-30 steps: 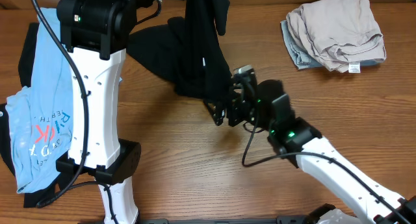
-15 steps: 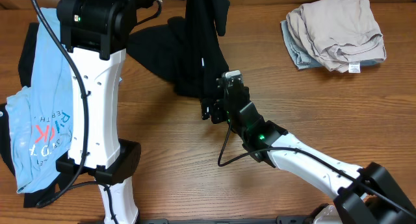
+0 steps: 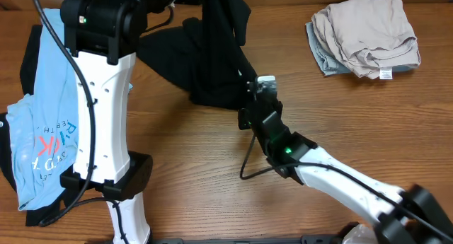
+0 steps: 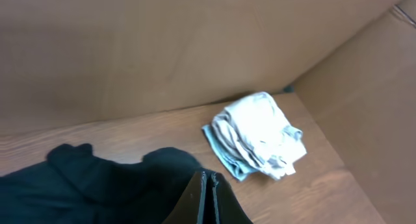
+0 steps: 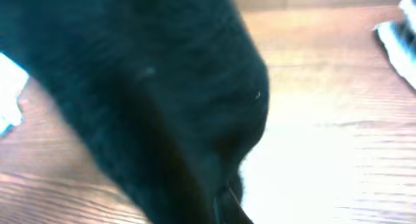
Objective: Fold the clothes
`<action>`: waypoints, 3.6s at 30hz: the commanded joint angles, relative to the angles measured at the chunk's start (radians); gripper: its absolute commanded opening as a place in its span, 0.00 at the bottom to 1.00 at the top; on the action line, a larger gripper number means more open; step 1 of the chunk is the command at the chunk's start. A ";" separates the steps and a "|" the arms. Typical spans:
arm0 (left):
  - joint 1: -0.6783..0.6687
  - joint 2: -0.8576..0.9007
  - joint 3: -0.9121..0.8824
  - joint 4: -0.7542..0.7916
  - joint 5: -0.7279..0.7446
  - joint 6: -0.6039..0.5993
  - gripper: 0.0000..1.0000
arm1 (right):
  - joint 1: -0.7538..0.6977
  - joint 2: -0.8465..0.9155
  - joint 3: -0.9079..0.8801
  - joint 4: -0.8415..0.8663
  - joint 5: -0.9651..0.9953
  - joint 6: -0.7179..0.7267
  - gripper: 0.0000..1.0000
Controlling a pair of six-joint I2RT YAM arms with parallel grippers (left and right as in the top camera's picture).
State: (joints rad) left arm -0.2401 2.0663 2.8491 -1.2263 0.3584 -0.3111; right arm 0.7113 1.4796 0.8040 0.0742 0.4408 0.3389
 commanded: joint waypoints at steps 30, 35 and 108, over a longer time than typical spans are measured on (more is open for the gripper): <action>0.246 -0.489 0.017 -0.148 -0.092 0.159 0.04 | -0.149 -0.636 0.592 -0.817 -0.212 -0.214 0.04; 0.246 -0.437 0.016 -0.149 -0.097 0.161 0.04 | -0.149 -0.526 0.592 -0.822 -0.276 -0.191 0.04; -0.307 0.111 -0.530 -0.462 -0.414 0.220 0.43 | -0.731 -0.183 0.668 -1.217 -0.576 -0.027 1.00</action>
State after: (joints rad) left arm -0.5056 2.1906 2.4050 -1.6817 0.0299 -0.0170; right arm 0.0059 1.2690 1.4590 -1.1454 -0.1432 0.3523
